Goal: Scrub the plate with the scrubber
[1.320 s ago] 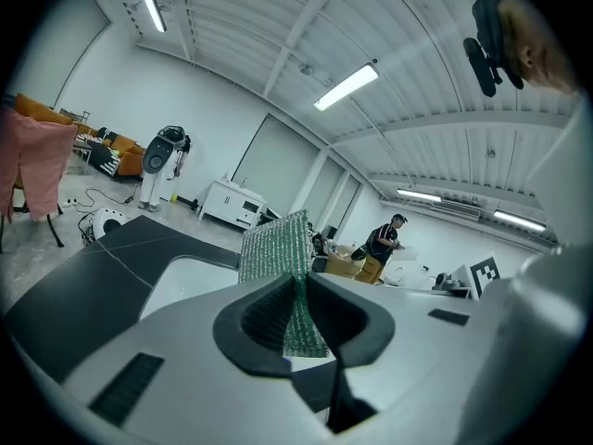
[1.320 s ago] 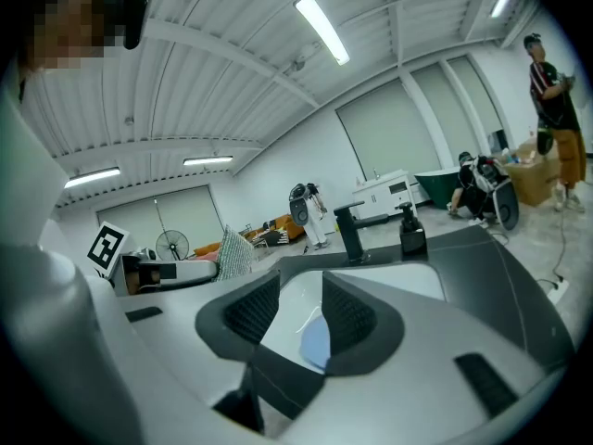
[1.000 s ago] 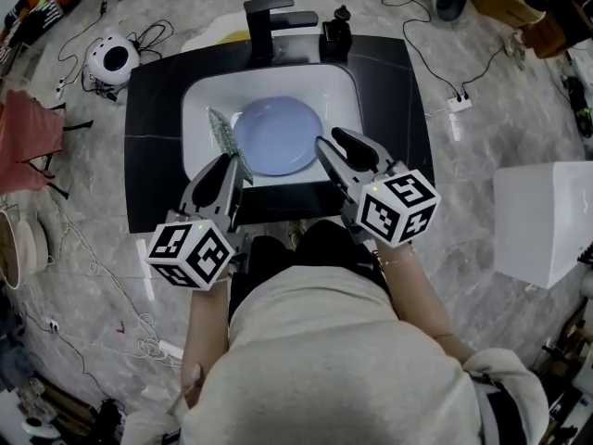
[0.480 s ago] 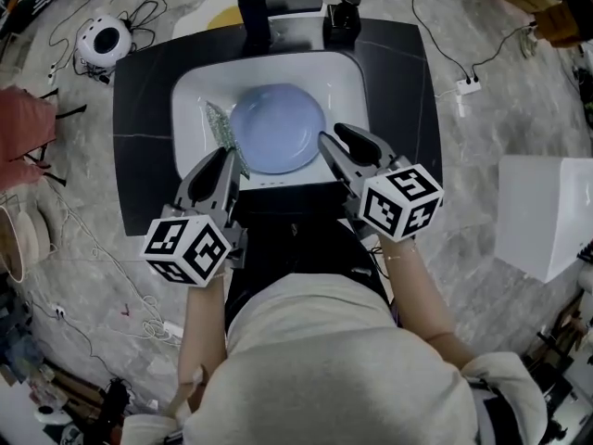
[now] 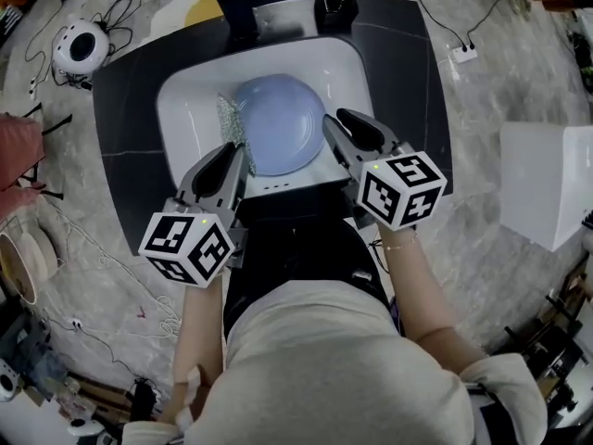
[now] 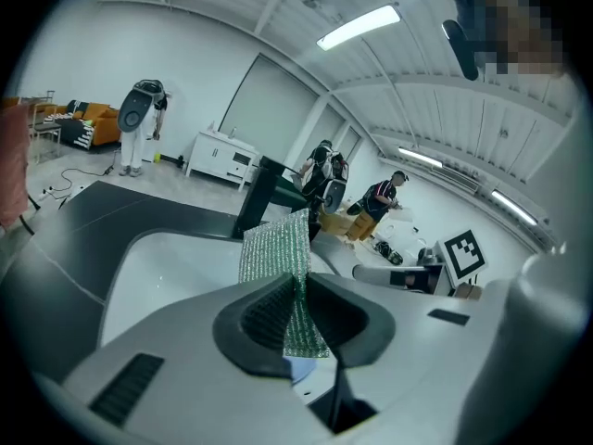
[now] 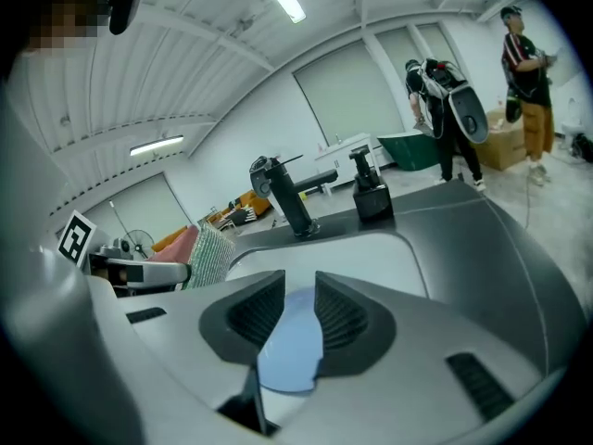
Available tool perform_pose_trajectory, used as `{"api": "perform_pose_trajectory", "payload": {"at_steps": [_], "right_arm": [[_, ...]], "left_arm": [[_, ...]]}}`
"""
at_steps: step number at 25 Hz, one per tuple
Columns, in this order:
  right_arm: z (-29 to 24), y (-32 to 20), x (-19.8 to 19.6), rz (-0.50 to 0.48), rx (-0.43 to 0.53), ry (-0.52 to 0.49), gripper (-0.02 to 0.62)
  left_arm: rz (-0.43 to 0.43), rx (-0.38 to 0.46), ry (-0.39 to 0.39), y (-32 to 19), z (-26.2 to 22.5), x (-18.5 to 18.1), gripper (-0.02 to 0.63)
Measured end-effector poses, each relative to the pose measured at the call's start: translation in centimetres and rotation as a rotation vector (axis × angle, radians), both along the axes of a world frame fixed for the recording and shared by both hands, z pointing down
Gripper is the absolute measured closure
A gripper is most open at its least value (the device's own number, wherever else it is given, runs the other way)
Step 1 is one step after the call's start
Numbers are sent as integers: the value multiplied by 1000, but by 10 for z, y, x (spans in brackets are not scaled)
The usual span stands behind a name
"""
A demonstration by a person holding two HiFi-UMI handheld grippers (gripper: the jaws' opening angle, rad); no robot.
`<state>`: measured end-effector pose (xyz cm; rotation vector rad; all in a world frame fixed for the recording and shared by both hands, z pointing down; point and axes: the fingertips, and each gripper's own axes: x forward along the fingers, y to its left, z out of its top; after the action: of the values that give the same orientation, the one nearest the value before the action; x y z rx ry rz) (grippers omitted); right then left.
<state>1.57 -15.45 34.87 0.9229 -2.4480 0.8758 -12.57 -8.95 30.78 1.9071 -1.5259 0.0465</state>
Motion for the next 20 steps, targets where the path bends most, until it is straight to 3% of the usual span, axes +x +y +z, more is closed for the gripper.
{"api": "perform_pose_trajectory", "payload": {"at_steps": [2, 5, 9, 20], "right_arm": [[6, -7, -1, 33, -2, 14, 525], [17, -8, -5, 51, -26, 33, 525], [31, -10, -10, 55, -65, 71, 508], [72, -38, -12, 82, -151, 188, 489]], "left_arm": [[27, -19, -2, -5, 8, -4, 543], [59, -38, -10, -12, 17, -9, 543], [114, -54, -39, -26, 28, -9, 543], [216, -113, -2, -66, 65, 4, 543]]}}
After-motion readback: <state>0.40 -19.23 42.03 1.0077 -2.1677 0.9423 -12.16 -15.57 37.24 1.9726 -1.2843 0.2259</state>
